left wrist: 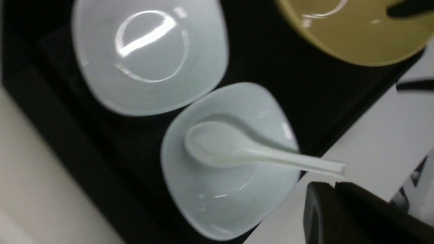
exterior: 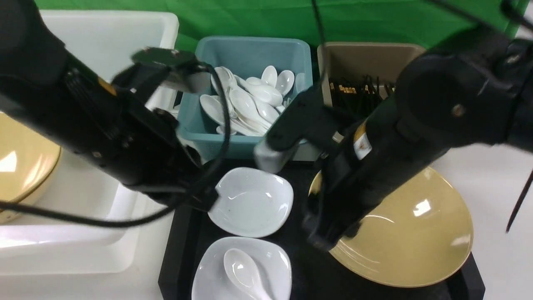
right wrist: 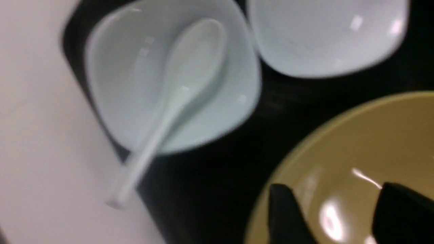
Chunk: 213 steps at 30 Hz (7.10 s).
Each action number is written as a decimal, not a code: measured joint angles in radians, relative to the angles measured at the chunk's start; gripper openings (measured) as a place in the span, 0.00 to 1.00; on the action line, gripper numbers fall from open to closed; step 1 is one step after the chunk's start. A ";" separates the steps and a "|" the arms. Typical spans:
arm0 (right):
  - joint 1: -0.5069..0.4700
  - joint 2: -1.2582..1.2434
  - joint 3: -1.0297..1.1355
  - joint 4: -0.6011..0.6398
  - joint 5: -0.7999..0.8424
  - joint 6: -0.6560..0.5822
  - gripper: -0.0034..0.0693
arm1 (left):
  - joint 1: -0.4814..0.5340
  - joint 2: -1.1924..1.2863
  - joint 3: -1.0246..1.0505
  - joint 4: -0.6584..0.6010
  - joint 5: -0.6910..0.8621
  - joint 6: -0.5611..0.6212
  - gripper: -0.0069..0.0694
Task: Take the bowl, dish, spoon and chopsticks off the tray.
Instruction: Use the left arm to grab the soup spoon in the middle, then use the left arm to put the soup spoon into the small storage box in the middle, then use the left arm to grab the yellow noodle bowl on the left
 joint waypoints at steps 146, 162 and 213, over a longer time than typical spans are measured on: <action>-0.465 -0.354 0.096 0.137 0.073 -0.061 0.04 | 0.029 0.647 -0.557 0.296 -0.587 -0.240 0.83; -0.465 -0.333 0.096 0.265 0.036 -0.172 0.05 | 0.030 0.443 -0.544 0.134 -0.045 -0.218 0.09; -0.465 -0.332 0.096 0.021 0.055 -0.015 0.16 | -0.225 0.715 -0.428 -0.044 -0.052 -0.304 0.11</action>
